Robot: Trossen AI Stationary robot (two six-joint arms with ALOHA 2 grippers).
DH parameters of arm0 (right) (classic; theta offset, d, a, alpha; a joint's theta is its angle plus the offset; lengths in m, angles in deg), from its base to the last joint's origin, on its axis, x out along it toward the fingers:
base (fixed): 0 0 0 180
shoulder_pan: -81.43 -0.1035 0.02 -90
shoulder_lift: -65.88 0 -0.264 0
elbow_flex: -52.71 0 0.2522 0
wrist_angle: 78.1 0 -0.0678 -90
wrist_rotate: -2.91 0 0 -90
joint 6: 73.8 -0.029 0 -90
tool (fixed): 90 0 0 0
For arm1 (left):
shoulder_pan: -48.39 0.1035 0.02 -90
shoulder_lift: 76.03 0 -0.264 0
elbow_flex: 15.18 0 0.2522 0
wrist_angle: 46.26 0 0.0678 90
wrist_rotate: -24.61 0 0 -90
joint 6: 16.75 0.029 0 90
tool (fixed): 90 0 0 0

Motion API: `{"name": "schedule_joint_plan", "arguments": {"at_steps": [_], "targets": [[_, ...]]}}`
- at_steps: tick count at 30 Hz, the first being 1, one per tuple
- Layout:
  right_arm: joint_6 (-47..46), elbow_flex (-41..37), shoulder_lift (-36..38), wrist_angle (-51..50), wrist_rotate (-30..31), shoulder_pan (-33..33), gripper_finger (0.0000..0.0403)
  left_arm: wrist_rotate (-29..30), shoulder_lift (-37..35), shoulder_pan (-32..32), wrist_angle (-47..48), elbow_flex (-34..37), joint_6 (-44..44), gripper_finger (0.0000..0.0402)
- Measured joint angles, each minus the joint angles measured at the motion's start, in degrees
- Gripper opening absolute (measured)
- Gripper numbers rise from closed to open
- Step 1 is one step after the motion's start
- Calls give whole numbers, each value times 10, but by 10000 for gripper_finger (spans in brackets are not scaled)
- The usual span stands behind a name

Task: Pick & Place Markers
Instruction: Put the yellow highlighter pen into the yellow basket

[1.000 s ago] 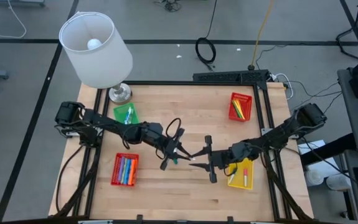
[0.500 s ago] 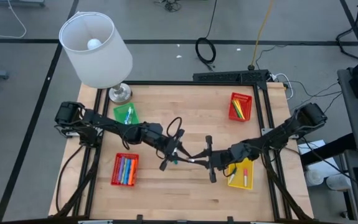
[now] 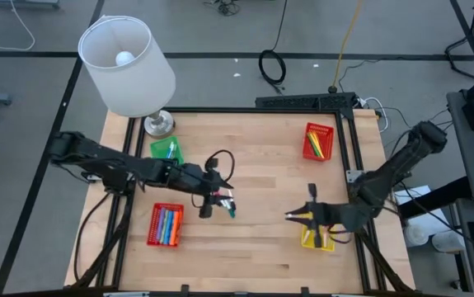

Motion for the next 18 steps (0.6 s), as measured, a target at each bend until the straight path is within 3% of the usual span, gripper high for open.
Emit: {"name": "schedule_joint_plan", "arguments": {"at_steps": [5,8,18], "targets": [[-176,0,47,-147,-34,-49,19,73,-19,-13,89,0,-70,149],[-258,0,62,-215,-90,-66,24,72,-18,-20,118,0,-108,149],[-487,0,53,-367,-142,-112,26,72,-18,-32,132,0,-120,149]]}}
